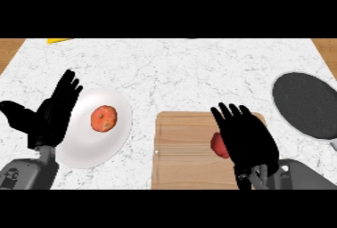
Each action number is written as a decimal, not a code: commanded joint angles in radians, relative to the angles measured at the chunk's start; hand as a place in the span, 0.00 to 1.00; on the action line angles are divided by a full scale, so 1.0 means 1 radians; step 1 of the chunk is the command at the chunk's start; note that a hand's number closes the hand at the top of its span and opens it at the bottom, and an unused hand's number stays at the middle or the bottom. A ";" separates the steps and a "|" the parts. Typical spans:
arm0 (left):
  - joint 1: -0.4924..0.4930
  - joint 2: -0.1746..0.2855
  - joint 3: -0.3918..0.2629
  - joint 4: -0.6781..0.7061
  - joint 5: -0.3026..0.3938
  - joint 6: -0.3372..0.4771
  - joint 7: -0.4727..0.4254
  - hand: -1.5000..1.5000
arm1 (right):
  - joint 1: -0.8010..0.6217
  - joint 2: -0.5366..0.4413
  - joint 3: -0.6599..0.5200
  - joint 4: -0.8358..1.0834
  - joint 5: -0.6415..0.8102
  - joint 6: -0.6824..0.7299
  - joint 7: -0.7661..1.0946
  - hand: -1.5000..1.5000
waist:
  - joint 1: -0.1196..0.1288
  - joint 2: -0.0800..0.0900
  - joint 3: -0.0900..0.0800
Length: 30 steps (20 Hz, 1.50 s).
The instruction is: Pick the bell pepper from the cutting board and place it in the pan
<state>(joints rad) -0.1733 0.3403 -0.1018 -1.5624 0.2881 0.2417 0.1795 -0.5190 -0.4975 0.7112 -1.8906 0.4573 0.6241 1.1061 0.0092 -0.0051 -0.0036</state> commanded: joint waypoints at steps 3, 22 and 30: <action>0.008 0.002 0.006 -0.055 -0.012 0.019 0.050 0.50 | -0.024 0.131 0.047 0.037 0.051 0.095 0.236 0.00 | -0.005 -0.001 0.003; 0.020 -0.009 0.055 -0.012 -0.017 -0.036 0.019 0.50 | -0.013 0.291 -0.075 0.336 0.235 0.168 0.115 0.00 | -0.012 0.004 0.003; 0.015 -0.045 0.061 -0.003 -0.049 -0.058 0.009 0.50 | 0.066 0.326 -0.098 0.390 0.395 0.100 -0.031 0.00 | -0.007 0.005 0.004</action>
<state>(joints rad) -0.1640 0.3078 -0.0498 -1.5846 0.2519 0.2049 0.2051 -0.4781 -0.2156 0.6196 -1.5391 0.7962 0.7473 1.0197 -0.0004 -0.0008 -0.0002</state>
